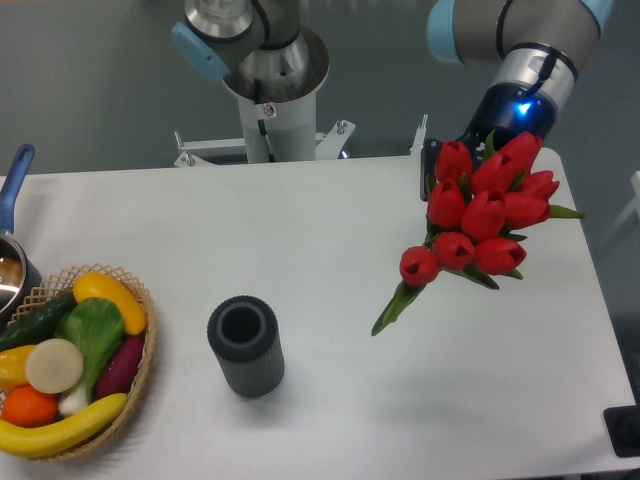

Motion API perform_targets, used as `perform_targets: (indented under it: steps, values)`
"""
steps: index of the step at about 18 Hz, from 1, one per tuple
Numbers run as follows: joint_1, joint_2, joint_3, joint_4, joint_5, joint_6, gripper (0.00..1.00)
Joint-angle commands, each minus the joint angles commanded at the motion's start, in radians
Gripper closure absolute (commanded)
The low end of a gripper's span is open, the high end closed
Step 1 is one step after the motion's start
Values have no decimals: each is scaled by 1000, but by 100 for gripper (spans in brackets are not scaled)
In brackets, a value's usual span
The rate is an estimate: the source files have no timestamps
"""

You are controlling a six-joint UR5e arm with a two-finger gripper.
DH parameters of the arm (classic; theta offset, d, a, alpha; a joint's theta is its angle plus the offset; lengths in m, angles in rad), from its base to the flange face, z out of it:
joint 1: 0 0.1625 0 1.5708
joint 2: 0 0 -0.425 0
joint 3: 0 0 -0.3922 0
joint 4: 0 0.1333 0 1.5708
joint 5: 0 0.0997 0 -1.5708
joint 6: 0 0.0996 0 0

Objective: Pick up the flowers from the vase
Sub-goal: 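Carry the held tulips up and away from the vase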

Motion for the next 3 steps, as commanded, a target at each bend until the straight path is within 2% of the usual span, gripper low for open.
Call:
perform_targets:
  steps: [3]
  values:
    - [0, 0, -2, 0, -2, -3, 63]
